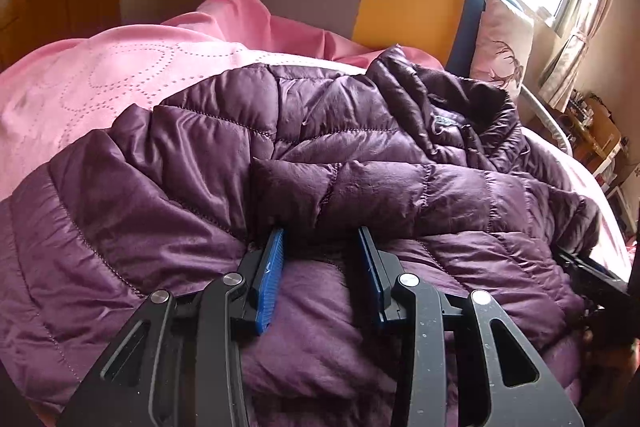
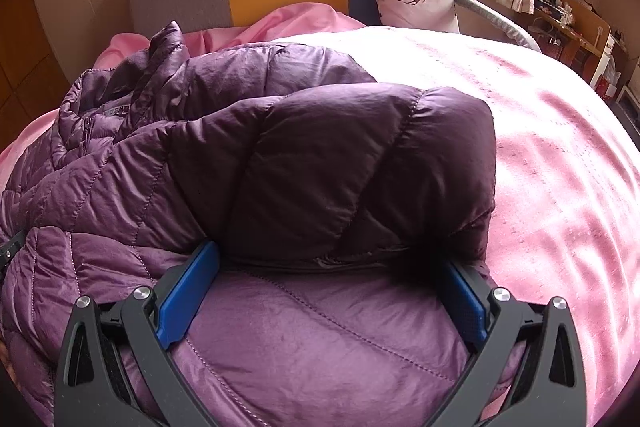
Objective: Fold large clothes
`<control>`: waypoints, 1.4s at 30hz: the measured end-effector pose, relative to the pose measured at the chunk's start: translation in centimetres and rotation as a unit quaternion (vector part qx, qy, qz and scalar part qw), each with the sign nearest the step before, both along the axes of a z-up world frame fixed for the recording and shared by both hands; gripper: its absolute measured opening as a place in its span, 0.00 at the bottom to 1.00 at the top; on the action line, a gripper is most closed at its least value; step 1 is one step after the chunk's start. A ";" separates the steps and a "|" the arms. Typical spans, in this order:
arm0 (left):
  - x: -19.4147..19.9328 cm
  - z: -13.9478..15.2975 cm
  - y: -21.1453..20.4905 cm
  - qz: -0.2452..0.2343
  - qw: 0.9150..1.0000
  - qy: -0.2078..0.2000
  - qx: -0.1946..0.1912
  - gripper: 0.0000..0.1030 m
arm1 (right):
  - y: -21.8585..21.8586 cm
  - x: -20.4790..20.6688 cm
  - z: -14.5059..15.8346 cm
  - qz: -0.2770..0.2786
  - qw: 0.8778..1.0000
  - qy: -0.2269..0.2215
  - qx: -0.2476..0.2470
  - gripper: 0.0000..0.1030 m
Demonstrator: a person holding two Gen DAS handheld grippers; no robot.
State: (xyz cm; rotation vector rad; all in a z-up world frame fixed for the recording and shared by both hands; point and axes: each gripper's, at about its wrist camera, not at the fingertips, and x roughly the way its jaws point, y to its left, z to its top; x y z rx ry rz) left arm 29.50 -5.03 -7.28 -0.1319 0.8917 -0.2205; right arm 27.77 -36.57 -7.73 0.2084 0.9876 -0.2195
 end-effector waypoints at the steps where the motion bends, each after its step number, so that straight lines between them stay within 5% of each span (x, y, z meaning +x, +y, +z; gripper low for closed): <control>1: -0.2 0.4 0.2 0.000 1.000 0.006 -0.006 0.35 | 0.0 0.0 0.0 0.000 1.000 0.000 0.000 0.98; 3: -1.0 1.3 1.0 0.008 0.999 0.016 -0.030 0.40 | -0.1 0.0 0.0 0.000 1.000 0.000 0.001 0.98; 5: -2.7 2.5 2.0 0.021 0.999 0.010 -0.049 0.72 | 0.0 0.0 0.0 0.000 1.000 0.001 0.001 0.98; 6: -4.1 3.2 2.9 0.040 0.998 -0.003 -0.048 0.76 | 0.0 0.0 0.0 0.000 1.000 0.002 0.000 0.98; 12: -10.6 3.3 10.7 0.115 0.985 -0.005 -0.126 0.76 | -0.1 -0.2 0.1 0.000 1.000 -0.001 0.003 0.98; 18: -16.4 3.1 21.5 0.244 0.962 -0.014 -0.125 0.76 | 0.0 -0.1 0.3 0.000 1.000 0.000 -0.002 0.98; 21: -18.7 2.6 27.4 0.314 0.935 -0.012 -0.162 0.76 | 0.3 0.0 0.5 0.000 1.000 0.005 -0.010 0.98; 25: -21.0 0.9 34.4 0.396 0.882 0.000 -0.257 0.76 | 0.9 0.3 1.1 0.003 0.999 0.022 -0.028 0.98; 29: -22.1 -0.7 38.7 0.444 0.831 0.008 -0.335 0.55 | 2.0 -0.8 3.1 0.002 1.000 0.006 -0.027 0.98; 31: -22.1 -1.3 39.3 0.458 0.813 0.016 -0.360 0.47 | 3.0 -2.0 4.4 0.023 0.999 -0.017 -0.017 0.98; 32: -21.9 -1.3 39.4 0.461 0.810 0.016 -0.362 0.35 | 3.5 -2.6 5.1 0.033 0.999 -0.028 -0.013 0.98; 35: -21.5 -0.8 39.6 0.459 0.823 0.018 -0.333 0.17 | 5.1 -4.8 6.3 0.061 0.997 -0.055 0.009 0.98; 37: -21.2 0.6 39.4 0.449 0.841 0.011 -0.300 0.13 | 6.3 -6.1 6.2 0.084 0.995 -0.054 0.018 0.98; 42: -18.5 6.3 33.9 0.351 0.909 -0.053 -0.219 0.13 | 8.8 -8.9 5.4 0.123 0.991 -0.050 0.011 0.97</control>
